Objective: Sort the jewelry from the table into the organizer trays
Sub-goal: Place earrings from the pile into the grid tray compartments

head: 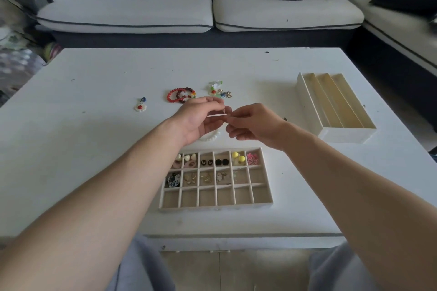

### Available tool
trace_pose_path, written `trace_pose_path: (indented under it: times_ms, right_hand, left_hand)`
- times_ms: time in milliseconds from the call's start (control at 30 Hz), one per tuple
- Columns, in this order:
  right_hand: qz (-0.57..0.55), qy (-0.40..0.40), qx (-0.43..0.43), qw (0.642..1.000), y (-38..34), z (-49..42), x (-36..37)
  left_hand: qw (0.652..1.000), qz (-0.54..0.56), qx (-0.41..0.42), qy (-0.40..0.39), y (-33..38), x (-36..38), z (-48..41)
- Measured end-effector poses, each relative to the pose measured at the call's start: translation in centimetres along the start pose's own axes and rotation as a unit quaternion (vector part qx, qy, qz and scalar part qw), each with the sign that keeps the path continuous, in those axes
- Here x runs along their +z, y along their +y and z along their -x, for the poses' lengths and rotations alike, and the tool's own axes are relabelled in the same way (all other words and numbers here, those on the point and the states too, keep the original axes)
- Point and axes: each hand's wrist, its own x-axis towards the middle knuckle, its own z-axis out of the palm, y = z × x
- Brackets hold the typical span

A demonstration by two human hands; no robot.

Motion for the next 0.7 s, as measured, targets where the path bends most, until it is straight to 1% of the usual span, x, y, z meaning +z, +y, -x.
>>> trace_pose_path:
  times_ms: [133, 267, 500, 700]
  right_hand:
    - [-0.012, 0.015, 0.001, 1.000, -0.1, 0.6, -0.4]
    - [0.002, 0.042, 0.000, 0.999, -0.1, 1.0, -1.0]
    - [0.018, 0.079, -0.013, 0.997, 0.2, 2.0, -1.9]
    - [0.023, 0.087, -0.018, 0.996, 0.5, 2.7, -2.5]
  left_hand:
    - [1.000, 0.002, -0.001, 0.011, -0.1, 0.2, 0.4]
    - [0.999, -0.045, -0.005, 0.018, -0.6, 0.2, 0.7]
    - [0.990, -0.138, -0.011, -0.008, -1.2, 0.7, 1.3]
    - [0.983, -0.179, -0.018, -0.028, -1.7, 1.5, 1.8]
